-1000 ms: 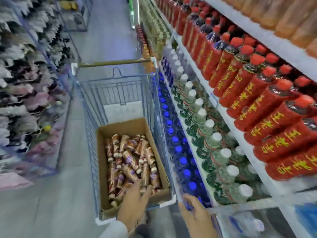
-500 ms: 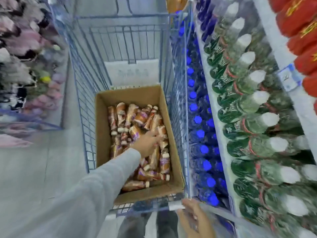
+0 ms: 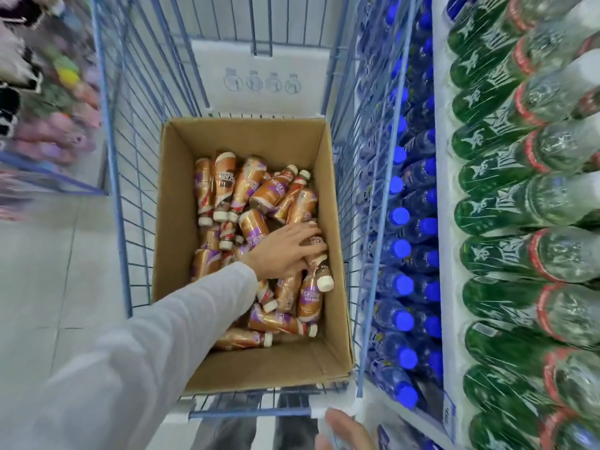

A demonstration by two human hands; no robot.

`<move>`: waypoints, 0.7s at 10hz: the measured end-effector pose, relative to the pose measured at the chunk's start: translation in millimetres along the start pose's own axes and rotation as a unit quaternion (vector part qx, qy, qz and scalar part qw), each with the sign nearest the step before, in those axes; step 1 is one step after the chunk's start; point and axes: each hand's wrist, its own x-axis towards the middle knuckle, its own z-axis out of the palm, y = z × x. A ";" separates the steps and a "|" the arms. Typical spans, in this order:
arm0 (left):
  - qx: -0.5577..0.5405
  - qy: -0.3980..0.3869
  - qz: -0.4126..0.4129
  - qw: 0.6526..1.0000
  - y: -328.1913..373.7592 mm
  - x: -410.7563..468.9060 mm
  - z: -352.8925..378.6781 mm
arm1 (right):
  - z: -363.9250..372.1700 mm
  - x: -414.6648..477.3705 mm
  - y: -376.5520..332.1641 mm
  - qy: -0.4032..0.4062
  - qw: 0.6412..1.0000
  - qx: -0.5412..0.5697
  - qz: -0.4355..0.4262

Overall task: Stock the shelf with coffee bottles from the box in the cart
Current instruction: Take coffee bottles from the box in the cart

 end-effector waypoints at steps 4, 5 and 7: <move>-0.643 0.346 -0.388 0.563 85.0 -100.9 -112.9 | 82.8 -13.7 -186.8 -0.074 0.988 0.051 -0.129; -0.685 0.390 -0.395 0.471 93.1 -128.8 -135.0 | 91.0 -0.3 -232.8 -0.084 0.984 0.047 -0.151; -0.684 0.447 -0.451 0.359 110.3 -214.3 -172.5 | 168.3 113.7 -356.6 -0.101 0.925 -0.179 -0.319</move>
